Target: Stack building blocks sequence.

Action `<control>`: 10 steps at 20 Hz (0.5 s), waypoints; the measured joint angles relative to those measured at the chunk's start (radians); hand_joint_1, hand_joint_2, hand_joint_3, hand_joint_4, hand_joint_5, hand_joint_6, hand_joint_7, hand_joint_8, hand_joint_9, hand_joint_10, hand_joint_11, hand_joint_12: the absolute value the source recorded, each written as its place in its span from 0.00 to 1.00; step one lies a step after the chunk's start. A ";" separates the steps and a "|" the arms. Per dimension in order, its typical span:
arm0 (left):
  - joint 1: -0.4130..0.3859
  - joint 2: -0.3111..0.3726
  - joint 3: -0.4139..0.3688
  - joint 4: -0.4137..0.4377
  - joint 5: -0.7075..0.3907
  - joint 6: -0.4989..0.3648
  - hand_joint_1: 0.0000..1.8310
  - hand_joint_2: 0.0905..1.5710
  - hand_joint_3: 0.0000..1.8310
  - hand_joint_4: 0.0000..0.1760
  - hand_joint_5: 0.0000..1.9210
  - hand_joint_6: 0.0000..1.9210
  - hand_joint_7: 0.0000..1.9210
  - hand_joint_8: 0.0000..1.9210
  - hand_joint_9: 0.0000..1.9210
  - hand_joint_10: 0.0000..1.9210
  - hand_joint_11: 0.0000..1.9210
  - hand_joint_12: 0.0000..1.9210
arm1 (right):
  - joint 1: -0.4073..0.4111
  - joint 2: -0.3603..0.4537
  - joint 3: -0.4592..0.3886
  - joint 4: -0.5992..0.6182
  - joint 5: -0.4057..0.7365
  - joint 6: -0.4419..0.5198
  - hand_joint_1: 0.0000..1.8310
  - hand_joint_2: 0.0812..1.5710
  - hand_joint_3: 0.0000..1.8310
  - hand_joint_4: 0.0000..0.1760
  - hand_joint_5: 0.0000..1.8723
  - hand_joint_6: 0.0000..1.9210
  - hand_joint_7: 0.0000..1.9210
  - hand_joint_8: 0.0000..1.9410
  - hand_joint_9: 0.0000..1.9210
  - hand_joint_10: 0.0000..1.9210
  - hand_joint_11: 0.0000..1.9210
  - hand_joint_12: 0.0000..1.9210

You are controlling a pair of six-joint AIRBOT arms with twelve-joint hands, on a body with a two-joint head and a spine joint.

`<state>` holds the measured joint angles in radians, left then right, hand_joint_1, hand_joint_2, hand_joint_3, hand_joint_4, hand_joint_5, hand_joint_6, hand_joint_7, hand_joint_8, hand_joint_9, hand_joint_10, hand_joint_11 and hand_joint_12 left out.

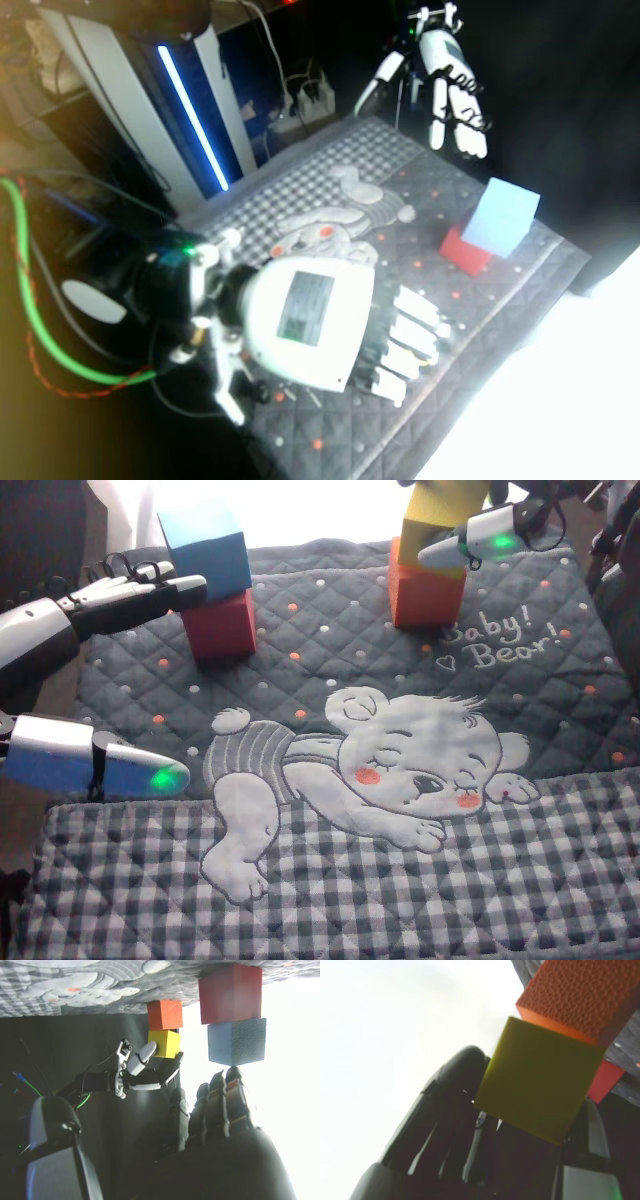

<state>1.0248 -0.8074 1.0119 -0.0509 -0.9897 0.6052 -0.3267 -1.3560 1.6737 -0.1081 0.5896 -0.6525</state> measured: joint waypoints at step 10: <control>-0.001 0.000 0.000 0.001 -0.002 -0.001 0.45 0.45 0.00 0.42 0.13 0.00 0.00 0.00 0.00 0.00 0.00 0.00 | -0.023 -0.006 0.010 0.054 0.016 0.002 0.75 0.68 0.00 0.00 0.55 0.43 0.48 0.49 0.55 0.58 0.58 0.57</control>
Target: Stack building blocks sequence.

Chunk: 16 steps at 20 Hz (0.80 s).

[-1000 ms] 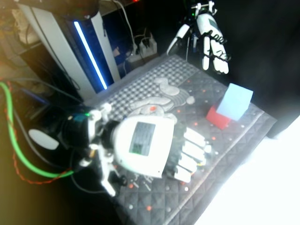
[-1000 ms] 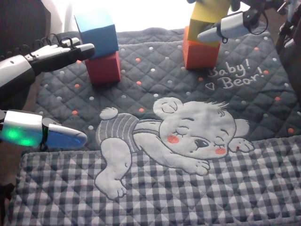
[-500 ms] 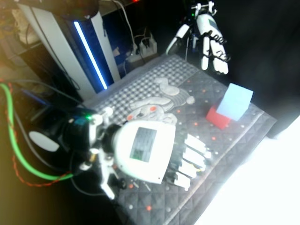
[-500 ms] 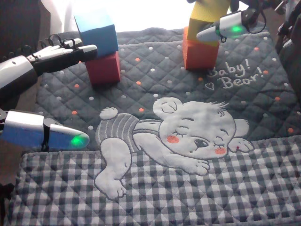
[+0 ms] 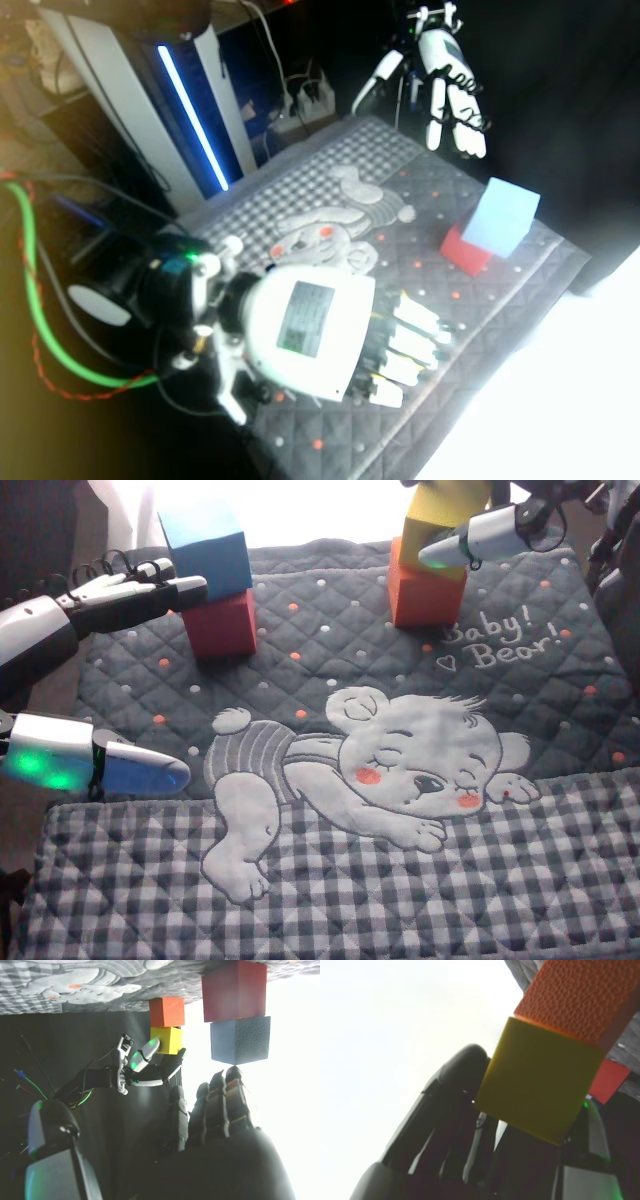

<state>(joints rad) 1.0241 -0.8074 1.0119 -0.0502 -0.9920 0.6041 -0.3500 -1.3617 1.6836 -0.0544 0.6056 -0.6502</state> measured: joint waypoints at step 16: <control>0.000 0.000 0.000 0.000 0.000 -0.003 0.43 0.43 0.00 0.40 0.15 0.00 0.00 0.00 0.00 0.00 0.00 0.00 | -0.018 0.000 0.000 0.010 -0.006 0.021 0.69 0.68 0.00 0.00 0.28 0.00 0.29 0.00 0.32 0.00 0.17 0.37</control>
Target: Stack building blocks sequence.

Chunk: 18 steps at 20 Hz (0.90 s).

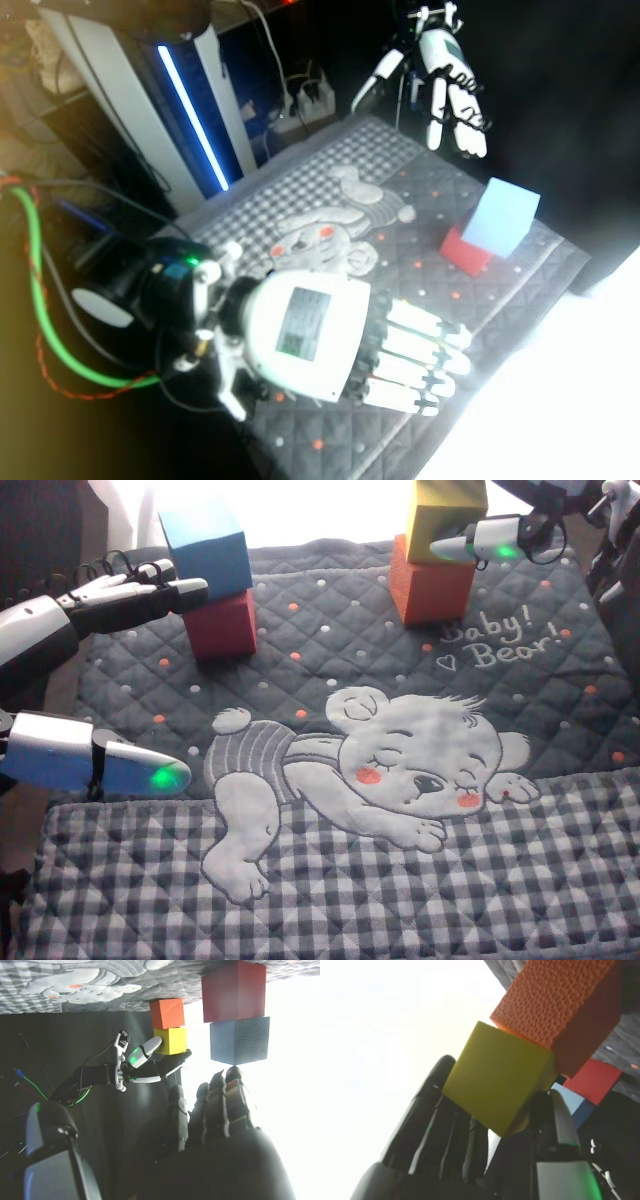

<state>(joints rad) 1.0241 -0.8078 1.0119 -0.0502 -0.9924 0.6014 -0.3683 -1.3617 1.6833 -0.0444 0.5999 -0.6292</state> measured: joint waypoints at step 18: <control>0.000 -0.013 0.008 -0.001 0.000 0.000 0.42 0.43 0.00 0.47 0.14 0.00 0.00 0.00 0.00 0.00 0.00 0.00 | -0.035 0.039 -0.082 -0.001 0.064 0.000 0.61 0.66 0.00 0.32 0.15 0.00 0.23 0.00 0.24 0.00 0.01 0.50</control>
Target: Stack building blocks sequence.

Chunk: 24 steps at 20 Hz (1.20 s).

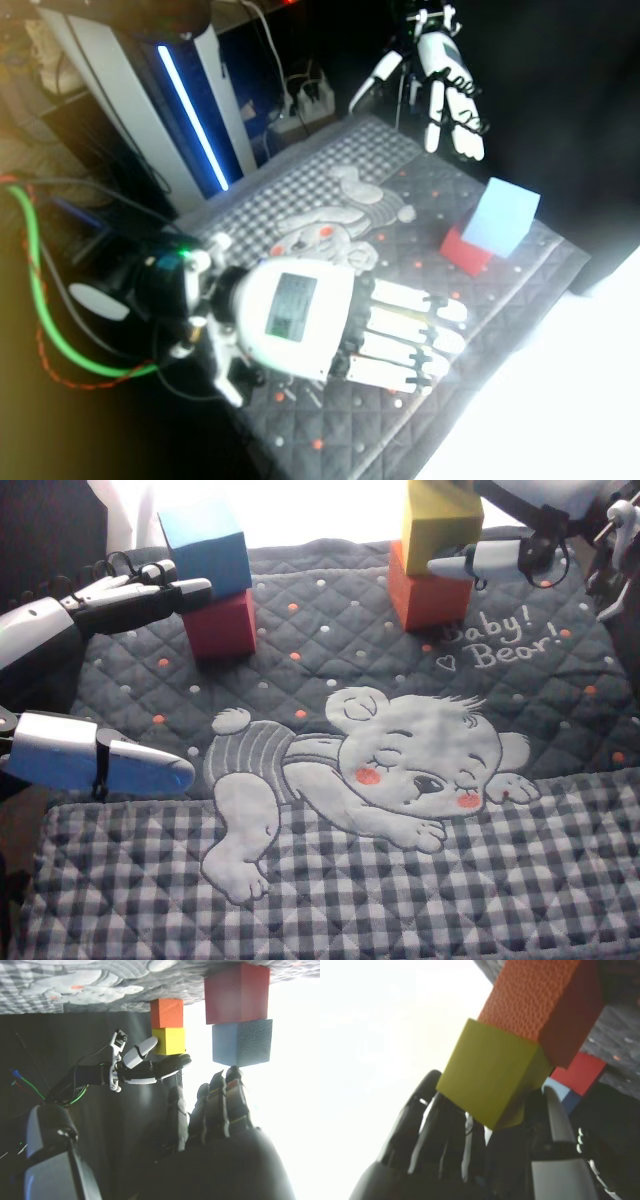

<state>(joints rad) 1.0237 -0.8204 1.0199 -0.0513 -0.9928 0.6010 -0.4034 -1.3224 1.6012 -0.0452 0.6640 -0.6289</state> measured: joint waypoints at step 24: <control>0.226 0.009 -0.126 -0.286 -0.600 0.046 0.28 0.55 0.01 0.96 0.00 0.00 0.00 0.00 0.00 0.00 0.00 0.33 | -0.666 0.484 -0.599 0.196 0.962 -0.133 0.53 0.62 0.01 0.94 0.01 0.00 0.00 0.00 0.00 0.00 0.00 0.00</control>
<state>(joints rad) 1.2499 -0.8116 0.8944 -0.3378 -1.5929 0.6472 -1.0691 -0.8387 1.0027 0.1509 1.6260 -0.7616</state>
